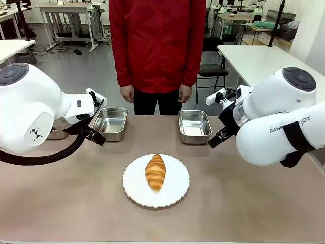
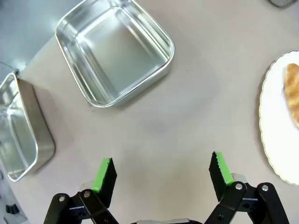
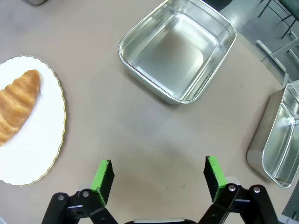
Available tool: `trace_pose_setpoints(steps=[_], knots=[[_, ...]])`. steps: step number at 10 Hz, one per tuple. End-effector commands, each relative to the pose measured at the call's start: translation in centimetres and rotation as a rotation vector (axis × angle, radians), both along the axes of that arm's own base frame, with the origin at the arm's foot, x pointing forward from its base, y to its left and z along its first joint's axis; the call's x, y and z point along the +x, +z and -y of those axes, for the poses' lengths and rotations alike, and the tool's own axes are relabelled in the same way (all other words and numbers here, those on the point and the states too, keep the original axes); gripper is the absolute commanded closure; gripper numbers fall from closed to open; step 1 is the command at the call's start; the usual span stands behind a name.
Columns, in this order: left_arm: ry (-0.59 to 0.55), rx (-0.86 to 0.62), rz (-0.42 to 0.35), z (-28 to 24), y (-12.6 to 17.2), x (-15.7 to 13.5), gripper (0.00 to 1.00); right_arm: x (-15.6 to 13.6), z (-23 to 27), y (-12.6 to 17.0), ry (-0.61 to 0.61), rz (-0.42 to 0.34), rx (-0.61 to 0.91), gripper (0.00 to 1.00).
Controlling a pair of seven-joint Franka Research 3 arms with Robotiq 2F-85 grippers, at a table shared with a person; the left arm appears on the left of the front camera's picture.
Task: Place the bread in the container.
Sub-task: Place the Butter Roll into the Airtight Container indicated by the human.
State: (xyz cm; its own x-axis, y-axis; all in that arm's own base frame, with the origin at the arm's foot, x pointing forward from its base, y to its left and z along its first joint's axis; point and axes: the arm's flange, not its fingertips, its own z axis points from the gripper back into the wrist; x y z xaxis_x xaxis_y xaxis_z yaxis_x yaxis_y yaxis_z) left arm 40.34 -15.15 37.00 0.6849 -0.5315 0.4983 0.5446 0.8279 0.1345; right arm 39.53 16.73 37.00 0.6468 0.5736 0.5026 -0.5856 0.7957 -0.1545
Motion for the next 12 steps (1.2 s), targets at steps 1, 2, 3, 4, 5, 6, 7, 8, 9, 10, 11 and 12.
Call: trace_pose_setpoints(steps=[1,2,3,4,5,6,7,8,9,10,11,12], knots=[[0.0,0.0,0.0,0.0,0.0,0.0,0.0,0.0,0.0,0.0,0.0,0.0,0.001,0.0],[0.0,0.0,0.0,0.0,0.0,0.0,0.0,0.0,0.0,0.0,0.0,0.0,0.001,0.0],[0.0,0.0,0.0,0.0,0.0,0.0,0.0,0.0,0.0,0.0,0.0,0.0,0.0,0.0],[-0.059,-0.039,0.035,-0.3,1.9,0.6,0.0,1.4,0.6,2.9,-0.013,0.013,0.014,0.0],[-0.064,-0.054,0.052,-1.0,4.1,1.7,0.0,2.9,1.3,6.2,-0.004,0.013,0.035,0.0],[-0.057,-0.077,0.051,-2.5,6.4,3.4,0.0,4.3,2.4,9.2,0.008,0.001,0.066,0.0],[-0.052,-0.07,0.028,-4.6,8.8,5.5,0.0,5.6,4.3,12.0,0.04,-0.036,0.114,0.0],[-0.087,-0.066,0.0,-6.7,10.3,7.2,0.0,6.5,6.4,13.8,0.079,-0.056,0.148,0.0],[-0.137,-0.089,-0.022,-9.4,11.4,8.7,0.0,7.2,9.1,15.1,0.117,-0.052,0.186,0.0],[-0.217,-0.148,-0.053,-12.8,12.2,9.9,0.0,7.6,11.8,15.8,0.118,-0.032,0.233,0.0],[-0.266,-0.174,-0.051,-16.5,12.4,10.8,0.0,7.5,14.1,16.0,0.152,-0.013,0.255,0.0],[-0.36,-0.225,-0.057,-20.1,12.3,11.5,0.0,7.2,16.0,15.6,0.195,0.001,0.256,0.0]])
